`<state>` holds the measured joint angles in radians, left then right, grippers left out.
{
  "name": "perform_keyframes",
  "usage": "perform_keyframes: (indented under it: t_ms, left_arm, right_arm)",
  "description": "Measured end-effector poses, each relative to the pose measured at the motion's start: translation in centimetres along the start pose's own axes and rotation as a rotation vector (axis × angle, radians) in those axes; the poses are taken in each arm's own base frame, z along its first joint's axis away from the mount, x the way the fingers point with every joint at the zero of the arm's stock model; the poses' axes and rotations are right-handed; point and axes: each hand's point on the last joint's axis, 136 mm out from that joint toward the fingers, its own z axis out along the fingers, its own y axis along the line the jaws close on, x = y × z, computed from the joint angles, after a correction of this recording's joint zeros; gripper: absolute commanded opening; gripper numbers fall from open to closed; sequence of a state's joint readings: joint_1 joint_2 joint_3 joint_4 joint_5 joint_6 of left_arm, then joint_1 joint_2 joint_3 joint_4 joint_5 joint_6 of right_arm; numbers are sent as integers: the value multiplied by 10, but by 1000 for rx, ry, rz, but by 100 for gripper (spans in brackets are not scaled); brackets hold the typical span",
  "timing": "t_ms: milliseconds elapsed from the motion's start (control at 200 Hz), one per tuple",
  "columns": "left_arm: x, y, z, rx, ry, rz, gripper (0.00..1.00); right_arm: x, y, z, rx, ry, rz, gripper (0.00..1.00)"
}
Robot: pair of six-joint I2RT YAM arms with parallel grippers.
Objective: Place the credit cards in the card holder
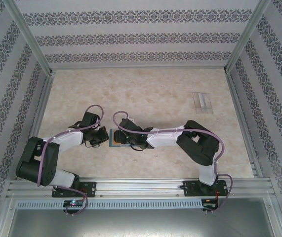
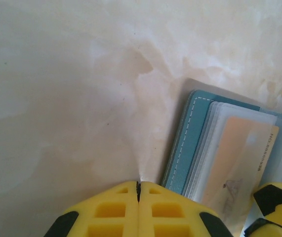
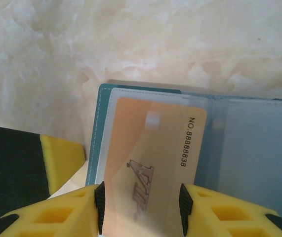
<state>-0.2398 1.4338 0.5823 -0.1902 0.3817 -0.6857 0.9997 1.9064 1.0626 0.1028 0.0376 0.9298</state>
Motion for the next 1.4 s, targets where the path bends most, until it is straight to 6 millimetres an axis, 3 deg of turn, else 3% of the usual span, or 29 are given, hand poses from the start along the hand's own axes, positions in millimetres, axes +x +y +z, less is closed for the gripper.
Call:
perform_keyframes:
  t_ms: [405,664,1399]
  left_arm:
    - [0,-1,1,1,7,-1,4]
    - [0,-2,2,9,20,-9,4]
    - [-1,-4,3,23,32,-15,3]
  right_arm:
    - [-4,-3,-6,32,-7,-18,49]
    - [-1,-5,6,47,5,-19,46]
    - [8,10,12,45,33,-43,47]
